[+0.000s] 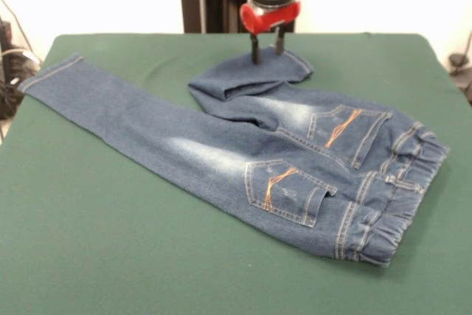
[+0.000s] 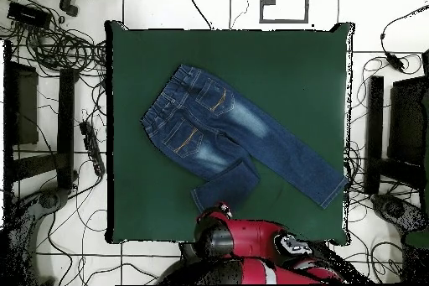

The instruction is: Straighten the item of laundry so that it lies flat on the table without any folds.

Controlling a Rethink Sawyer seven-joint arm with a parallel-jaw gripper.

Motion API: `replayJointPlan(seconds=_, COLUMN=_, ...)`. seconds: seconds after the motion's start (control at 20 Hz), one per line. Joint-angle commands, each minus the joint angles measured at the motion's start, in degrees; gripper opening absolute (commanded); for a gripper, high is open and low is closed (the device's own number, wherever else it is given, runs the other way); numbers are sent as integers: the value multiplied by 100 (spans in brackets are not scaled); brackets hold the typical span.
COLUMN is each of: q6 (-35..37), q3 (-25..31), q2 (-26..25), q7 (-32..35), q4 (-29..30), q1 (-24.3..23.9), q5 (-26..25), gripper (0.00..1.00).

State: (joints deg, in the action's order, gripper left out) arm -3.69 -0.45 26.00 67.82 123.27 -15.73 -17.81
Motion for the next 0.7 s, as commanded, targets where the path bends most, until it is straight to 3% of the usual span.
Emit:
replayJointPlan(seconds=0.05, q6=797, q3=434, q2=-248, q7=1175, q4=-514, q1=306, q5=555, gripper=100)
replayJointPlan(seconds=0.35, q6=398, q3=442, q2=-534, q7=1198, q4=-613, q1=252, q5=485, gripper=100)
replayJointPlan(seconds=0.7, q6=-591, q3=393, q2=-1414, q7=1153, q4=-1193, q1=142, q5=205, gripper=100)
